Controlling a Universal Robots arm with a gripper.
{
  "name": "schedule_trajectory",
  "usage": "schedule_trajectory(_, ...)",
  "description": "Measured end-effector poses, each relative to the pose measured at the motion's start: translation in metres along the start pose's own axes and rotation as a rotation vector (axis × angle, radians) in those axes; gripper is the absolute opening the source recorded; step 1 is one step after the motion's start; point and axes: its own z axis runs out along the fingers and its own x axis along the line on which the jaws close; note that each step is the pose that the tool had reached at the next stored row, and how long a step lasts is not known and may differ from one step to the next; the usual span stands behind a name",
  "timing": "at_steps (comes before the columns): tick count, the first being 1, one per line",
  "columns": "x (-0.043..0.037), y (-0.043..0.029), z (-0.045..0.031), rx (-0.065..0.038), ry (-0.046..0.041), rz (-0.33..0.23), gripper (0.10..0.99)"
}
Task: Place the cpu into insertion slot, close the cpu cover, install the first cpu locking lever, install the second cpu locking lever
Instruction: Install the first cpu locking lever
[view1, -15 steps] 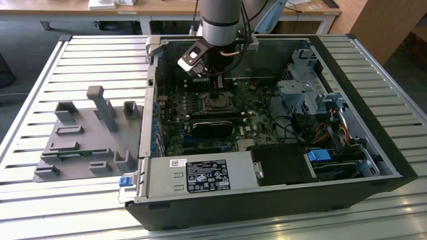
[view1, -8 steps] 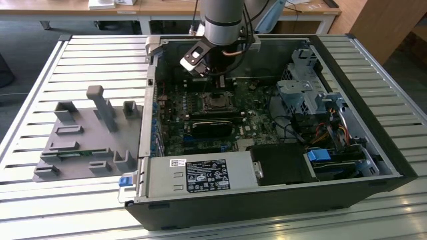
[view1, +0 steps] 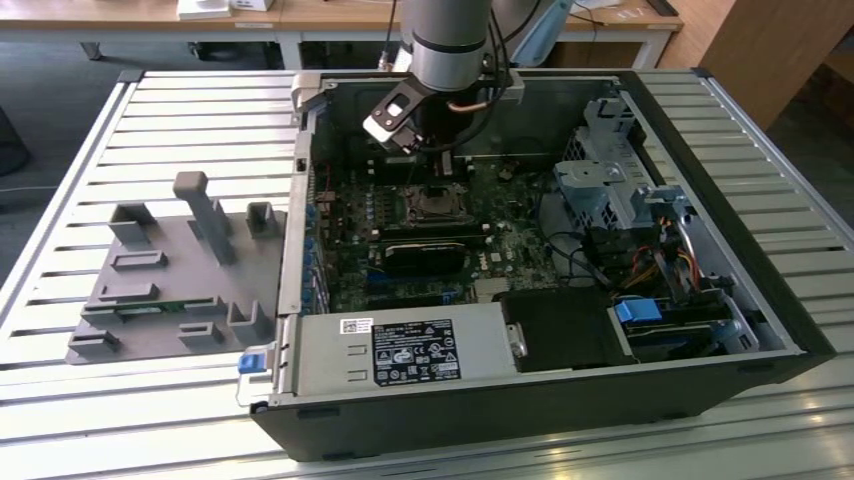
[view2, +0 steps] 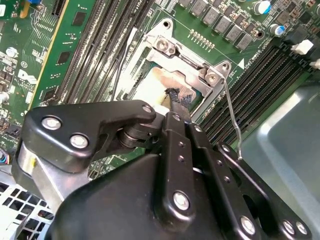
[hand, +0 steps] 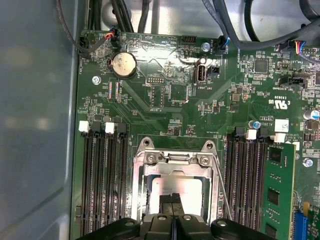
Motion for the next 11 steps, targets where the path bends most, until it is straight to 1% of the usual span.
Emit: schedule_trajectory(11, -0.0001, 0.0, -0.0034, 0.0, -0.0001, 0.0, 0.106)
